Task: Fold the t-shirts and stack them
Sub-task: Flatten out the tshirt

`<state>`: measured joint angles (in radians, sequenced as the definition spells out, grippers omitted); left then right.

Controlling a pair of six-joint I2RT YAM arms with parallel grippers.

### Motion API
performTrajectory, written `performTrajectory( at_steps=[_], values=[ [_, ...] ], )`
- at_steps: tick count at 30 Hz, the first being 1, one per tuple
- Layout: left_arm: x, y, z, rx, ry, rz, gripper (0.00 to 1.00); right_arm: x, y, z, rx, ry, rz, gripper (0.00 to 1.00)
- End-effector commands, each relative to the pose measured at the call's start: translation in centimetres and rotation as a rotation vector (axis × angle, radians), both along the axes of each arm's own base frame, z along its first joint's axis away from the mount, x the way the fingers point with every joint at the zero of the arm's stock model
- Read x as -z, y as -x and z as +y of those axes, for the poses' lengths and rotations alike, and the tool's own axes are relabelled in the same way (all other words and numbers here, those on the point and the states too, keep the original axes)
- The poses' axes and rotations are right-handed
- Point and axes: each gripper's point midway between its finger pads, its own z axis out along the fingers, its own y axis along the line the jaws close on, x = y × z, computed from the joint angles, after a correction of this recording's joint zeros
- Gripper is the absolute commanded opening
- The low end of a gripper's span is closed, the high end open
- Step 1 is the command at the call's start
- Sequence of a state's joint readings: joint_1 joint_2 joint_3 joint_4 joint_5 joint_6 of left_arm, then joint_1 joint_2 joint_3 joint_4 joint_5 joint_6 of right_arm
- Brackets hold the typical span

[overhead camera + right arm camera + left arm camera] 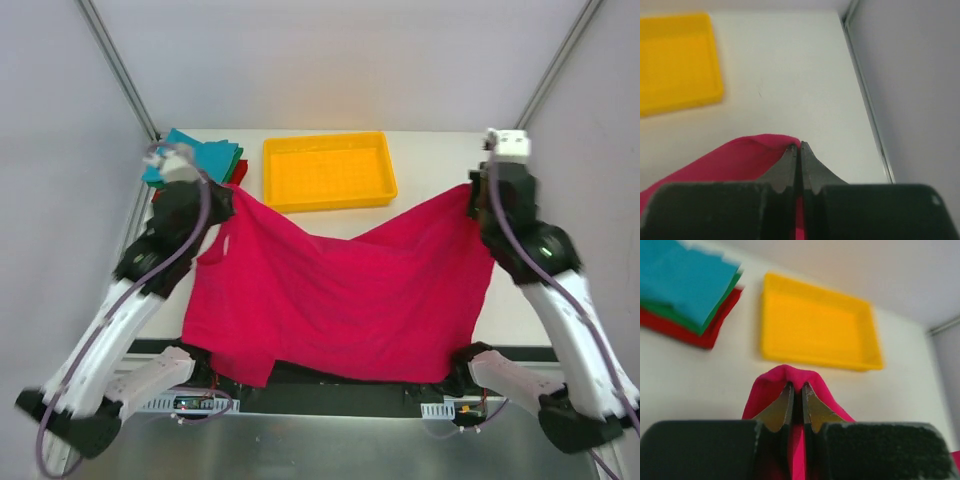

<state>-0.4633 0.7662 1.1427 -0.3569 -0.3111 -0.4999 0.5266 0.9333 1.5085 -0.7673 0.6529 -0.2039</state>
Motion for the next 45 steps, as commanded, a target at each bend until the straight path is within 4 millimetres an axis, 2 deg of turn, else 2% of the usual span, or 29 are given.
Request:
performTrajectory(
  at_steps=[1,2,3,4,5,6,7,9,10,12,14,16,19,23,25,27,32,36,39,45],
  values=[
    [15.3,-4.6,1.7,-0.216,-0.188,0.419,0.0,11.4,-7.1,-0.5,0.063,-0.025,0.21,0.07],
    [17.5,-4.9,1.5,-0.224,-0.198,0.48,0.12,13.5,-8.5,-0.4,0.062,-0.029,0.242,0.14],
    [19.4,-5.2,1.4,-0.223,-0.214,0.536,0.29,15.6,-9.6,-0.2,0.054,-0.03,0.272,0.19],
    [20.9,-5.5,1.3,-0.226,-0.228,0.581,0.46,17.6,-10.5,0.0,0.05,-0.021,0.322,0.3],
    [21.5,-5.7,1.1,-0.222,-0.23,0.605,0.54,19.2,-11.0,-0.2,0.065,-0.013,0.371,0.51],
    [22.1,-5.8,0.8,-0.211,-0.236,0.628,0.68,20.1,-11.5,-0.3,0.081,-0.004,0.4,0.63],
    [22.4,-6.0,0.5,-0.198,-0.237,0.639,0.76,21.1,-11.8,-0.4,0.099,0.001,0.434,0.73],
    [22.5,-6.1,0.2,-0.173,-0.247,0.649,0.92,22.2,-11.9,-0.5,0.122,0.007,0.48,0.85],
    [22.5,-6.0,0.0,-0.159,-0.246,0.649,0.99,22.3,-11.7,-0.5,0.13,-0.002,0.49,0.96],
    [22.8,-5.7,-0.6,-0.122,-0.236,0.663,0.99,22.7,-11.2,0.1,0.113,-0.042,0.505,0.96],
    [23.2,-5.5,-1.6,-0.074,-0.208,0.682,0.99,23.7,-9.7,1.3,0.087,-0.124,0.559,0.96],
    [23.6,-5.2,-3.4,0.011,-0.164,0.705,0.99,25.2,-8.3,2.6,0.07,-0.213,0.605,0.96],
    [24.7,-5.6,-6.0,0.123,-0.1,0.729,0.99,27.4,-7.5,4.7,-0.005,-0.3,0.633,0.96],
    [25.4,-7.7,-7.7,0.155,-0.082,0.743,0.99,29.5,-7.6,6.7,-0.071,-0.335,0.687,0.96],
    [25.1,-9.5,-8.5,0.161,-0.079,0.728,0.99,30.0,-8.0,8.0,-0.122,-0.335,0.698,0.96],
    [25.9,-10.9,-9.4,0.178,-0.085,0.745,0.99,30.2,-8.6,8.7,-0.138,-0.312,0.708,0.96],
    [26.7,-13.5,-12.0,0.254,-0.062,0.77,0.99,30.7,-9.6,7.9,-0.081,-0.274,0.705,0.96],
    [28.3,-14.3,-13.8,0.304,-0.012,0.819,0.99,31.6,-8.9,7.2,-0.049,-0.256,0.719,0.96],
    [28.8,-15.6,-14.5,0.31,-0.001,0.814,0.99,32.7,-8.6,7.2,-0.054,-0.253,0.734,0.96],
    [28.0,-20.4,-16.1,0.326,0.001,0.744,0.99,34.8,-9.7,6.1,0.009,-0.295,0.799,0.96]
  ],
)
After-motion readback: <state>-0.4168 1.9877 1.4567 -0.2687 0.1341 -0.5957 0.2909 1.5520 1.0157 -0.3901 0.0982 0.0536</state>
